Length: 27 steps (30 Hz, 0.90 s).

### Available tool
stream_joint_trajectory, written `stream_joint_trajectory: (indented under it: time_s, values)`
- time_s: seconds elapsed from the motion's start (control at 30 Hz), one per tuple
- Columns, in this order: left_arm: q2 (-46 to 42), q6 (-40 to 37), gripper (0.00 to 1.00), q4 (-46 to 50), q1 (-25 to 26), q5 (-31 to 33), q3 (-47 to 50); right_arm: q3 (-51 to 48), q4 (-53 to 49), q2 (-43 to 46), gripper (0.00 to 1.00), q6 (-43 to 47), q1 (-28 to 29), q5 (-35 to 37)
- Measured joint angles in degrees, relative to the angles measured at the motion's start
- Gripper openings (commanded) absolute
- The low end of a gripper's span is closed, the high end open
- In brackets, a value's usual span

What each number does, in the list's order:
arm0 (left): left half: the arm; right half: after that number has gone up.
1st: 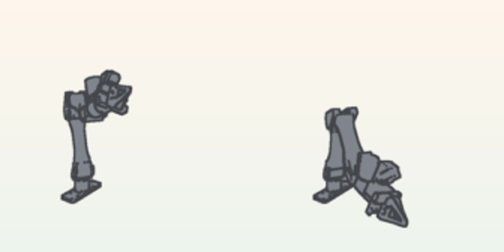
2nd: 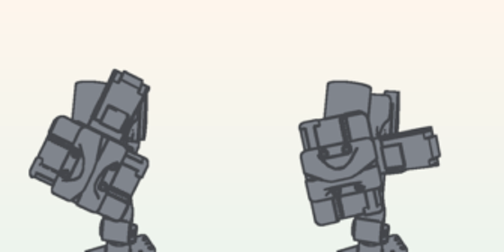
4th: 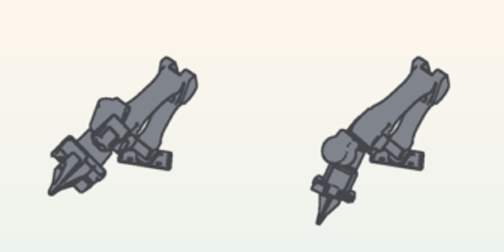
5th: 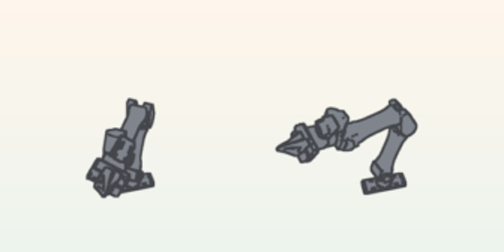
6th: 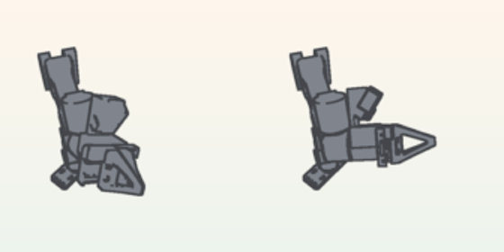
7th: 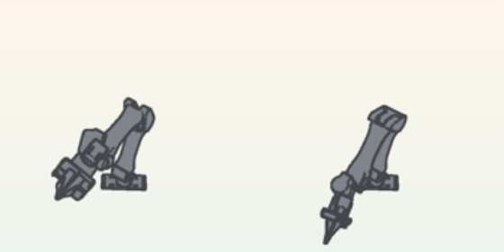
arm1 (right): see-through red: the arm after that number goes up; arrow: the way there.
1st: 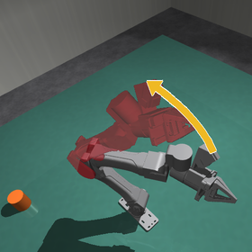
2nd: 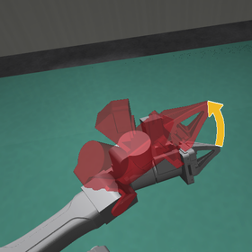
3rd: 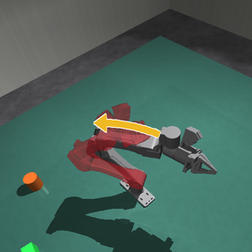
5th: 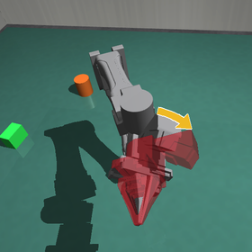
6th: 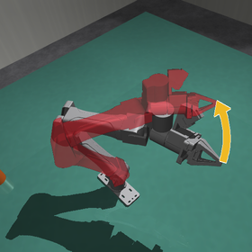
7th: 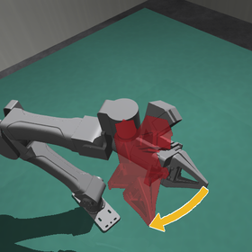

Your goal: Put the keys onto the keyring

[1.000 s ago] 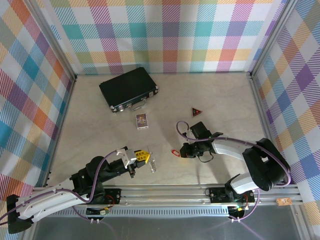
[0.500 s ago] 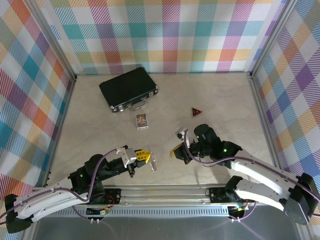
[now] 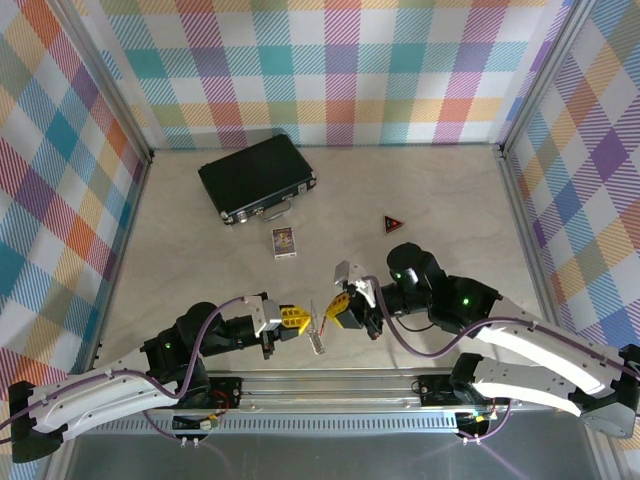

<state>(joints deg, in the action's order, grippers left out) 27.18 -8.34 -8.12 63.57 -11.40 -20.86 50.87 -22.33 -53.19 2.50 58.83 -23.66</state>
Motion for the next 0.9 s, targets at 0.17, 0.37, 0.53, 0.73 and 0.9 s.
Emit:
stream_joint_trajectory:
  time_s: [0.17, 0.37, 0.53, 0.73, 0.9]
  values:
    - [1.22, 0.00, 0.00, -0.98, 0.00, -1.25, -0.46, 0.68, -2.91, -0.02, 0.00, 1.16, 1.92, 2.71]
    - [1.33, 0.00, 0.00, -1.29, 0.00, -1.64, -0.63, 2.29, -3.41, -0.24, 0.00, 2.93, 4.44, 6.88]
    - [1.31, -0.02, 0.00, -1.29, 0.00, -1.66, -0.63, 2.29, -3.39, -0.55, 0.00, 4.07, 6.47, 9.84]
    - [1.20, -0.02, 0.00, -1.29, 0.00, -1.64, -0.63, 2.29, -2.84, -0.66, 0.00, 4.46, 7.63, 12.63]
    - [1.09, 0.00, 0.00, -1.29, 0.00, -1.64, -0.63, 2.27, -2.49, -0.42, 0.00, 4.50, 8.02, 13.97]
